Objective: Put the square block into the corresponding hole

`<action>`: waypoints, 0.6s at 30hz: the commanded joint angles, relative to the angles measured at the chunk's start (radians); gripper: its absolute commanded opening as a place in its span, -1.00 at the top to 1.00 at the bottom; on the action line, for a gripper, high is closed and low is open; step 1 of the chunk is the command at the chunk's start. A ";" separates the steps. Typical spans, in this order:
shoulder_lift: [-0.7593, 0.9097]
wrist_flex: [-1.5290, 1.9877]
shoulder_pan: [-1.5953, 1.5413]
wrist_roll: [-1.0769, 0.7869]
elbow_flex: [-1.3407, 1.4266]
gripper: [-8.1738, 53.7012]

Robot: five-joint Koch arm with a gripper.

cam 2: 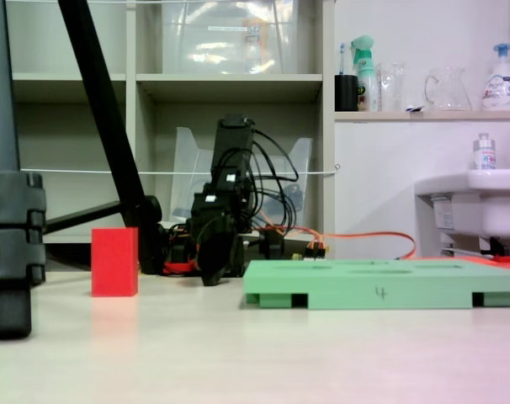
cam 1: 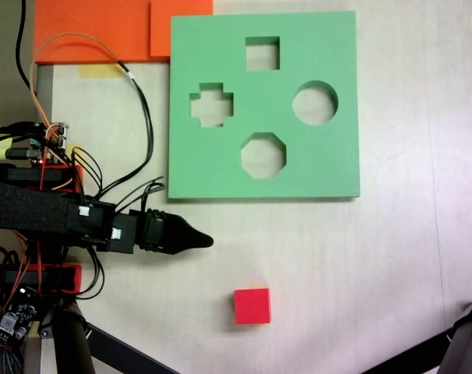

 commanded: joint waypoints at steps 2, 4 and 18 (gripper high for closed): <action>0.060 0.020 -0.008 0.009 0.075 -0.38; 0.060 0.020 -0.008 0.011 0.074 -0.38; 0.063 -0.057 0.002 0.945 -0.130 -0.24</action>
